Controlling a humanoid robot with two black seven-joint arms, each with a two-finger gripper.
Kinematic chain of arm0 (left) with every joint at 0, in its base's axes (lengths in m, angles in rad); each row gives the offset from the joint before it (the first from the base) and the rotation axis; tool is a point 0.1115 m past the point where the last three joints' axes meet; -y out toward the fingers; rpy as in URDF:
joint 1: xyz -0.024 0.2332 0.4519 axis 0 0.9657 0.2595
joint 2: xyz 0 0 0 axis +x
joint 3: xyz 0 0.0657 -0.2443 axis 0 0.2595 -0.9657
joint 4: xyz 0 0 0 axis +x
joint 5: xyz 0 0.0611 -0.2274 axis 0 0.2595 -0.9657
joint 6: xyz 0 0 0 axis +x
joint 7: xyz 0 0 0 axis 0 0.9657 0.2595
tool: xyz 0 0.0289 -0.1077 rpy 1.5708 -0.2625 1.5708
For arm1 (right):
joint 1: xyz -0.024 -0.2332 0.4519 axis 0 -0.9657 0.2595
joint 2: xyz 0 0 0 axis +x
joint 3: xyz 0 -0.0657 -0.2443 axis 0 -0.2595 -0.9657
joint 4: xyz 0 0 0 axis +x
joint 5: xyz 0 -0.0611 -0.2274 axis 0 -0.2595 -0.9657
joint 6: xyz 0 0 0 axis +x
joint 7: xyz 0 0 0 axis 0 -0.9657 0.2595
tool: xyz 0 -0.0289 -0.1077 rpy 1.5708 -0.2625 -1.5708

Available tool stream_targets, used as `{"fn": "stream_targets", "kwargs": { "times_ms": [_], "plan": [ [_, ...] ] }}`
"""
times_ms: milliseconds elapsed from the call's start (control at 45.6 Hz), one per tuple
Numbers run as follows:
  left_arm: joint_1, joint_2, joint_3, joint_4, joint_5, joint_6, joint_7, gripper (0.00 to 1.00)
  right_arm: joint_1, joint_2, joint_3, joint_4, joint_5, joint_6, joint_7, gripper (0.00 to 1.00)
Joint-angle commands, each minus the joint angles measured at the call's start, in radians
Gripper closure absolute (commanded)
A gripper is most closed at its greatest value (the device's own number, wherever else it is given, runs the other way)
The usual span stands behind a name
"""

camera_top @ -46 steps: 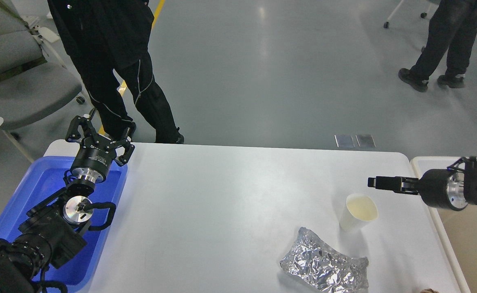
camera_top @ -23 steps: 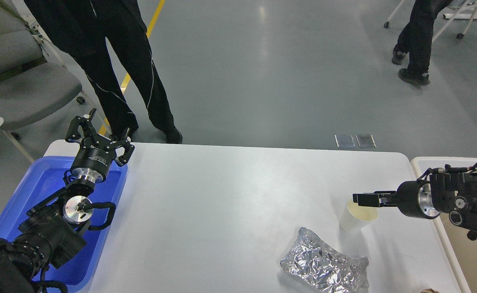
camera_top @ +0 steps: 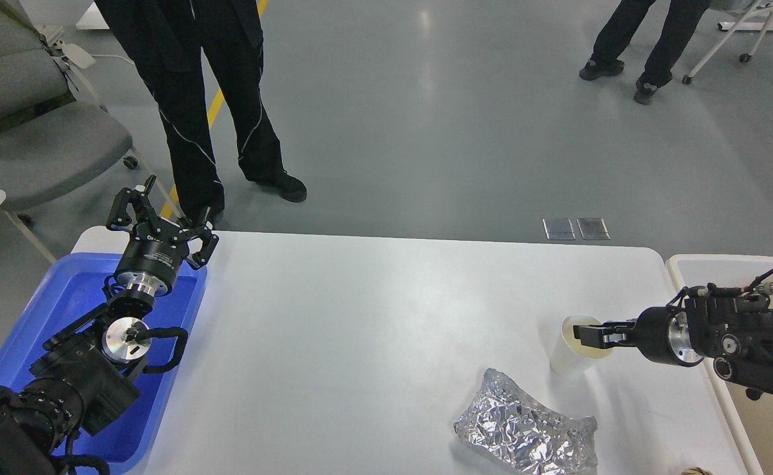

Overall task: Tidy desktop
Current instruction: 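Lower the open right gripper toward the white paper cup, then close the right gripper on the white paper cup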

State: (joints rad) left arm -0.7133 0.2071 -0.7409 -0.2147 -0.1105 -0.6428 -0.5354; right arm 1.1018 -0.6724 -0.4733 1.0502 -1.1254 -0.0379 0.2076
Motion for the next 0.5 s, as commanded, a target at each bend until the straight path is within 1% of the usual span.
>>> {"fn": "stream_targets", "kwargs": {
  "times_ms": [0,483],
  "plan": [
    [0.000,0.000,0.000,0.000,0.000,0.000,0.000,0.00,-0.005,0.002,-0.034,-0.019,-0.013,-0.016,0.004,1.00],
    [0.000,0.000,0.000,0.000,0.000,0.000,0.000,0.00,0.009,-0.009,-0.047,-0.016,-0.002,-0.023,0.004,1.00]
  ]
}}
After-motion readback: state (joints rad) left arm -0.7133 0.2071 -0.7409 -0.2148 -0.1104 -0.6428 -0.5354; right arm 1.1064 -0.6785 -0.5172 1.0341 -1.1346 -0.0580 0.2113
